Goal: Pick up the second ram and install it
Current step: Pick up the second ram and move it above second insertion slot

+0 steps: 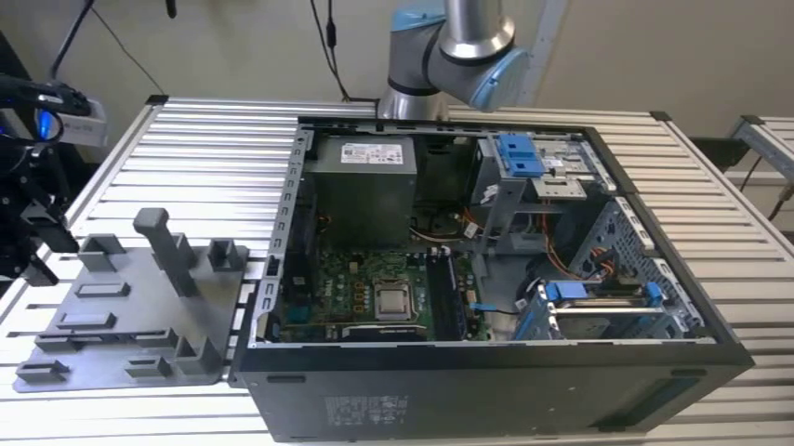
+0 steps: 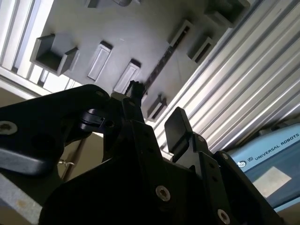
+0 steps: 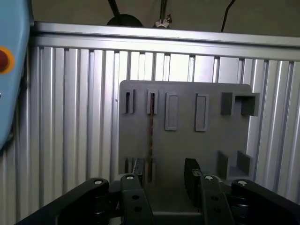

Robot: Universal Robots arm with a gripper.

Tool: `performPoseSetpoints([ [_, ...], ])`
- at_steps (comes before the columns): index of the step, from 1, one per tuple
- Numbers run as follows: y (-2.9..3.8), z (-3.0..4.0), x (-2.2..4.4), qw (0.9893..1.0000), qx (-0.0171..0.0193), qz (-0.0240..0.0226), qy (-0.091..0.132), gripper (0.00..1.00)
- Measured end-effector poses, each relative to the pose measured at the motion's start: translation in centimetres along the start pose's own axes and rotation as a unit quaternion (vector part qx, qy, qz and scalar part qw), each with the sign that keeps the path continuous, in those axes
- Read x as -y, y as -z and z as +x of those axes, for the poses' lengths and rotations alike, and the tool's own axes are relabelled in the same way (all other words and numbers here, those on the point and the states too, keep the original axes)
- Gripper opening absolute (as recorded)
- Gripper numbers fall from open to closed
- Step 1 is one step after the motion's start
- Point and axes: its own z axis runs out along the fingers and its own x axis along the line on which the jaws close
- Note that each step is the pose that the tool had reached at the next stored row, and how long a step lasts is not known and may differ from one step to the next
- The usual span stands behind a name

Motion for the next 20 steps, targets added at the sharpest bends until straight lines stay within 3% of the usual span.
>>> performPoseSetpoints([
  [4,-0.55,0.04,-0.01,1.0,-0.0001,0.0024,0.0,0.48],
  [11,-1.38,0.12,0.0,1.0,-0.0005,0.0026,0.0,0.48],
  [20,-2.44,0.2,0.0,1.0,-0.0064,0.0023,0.0,0.48],
])
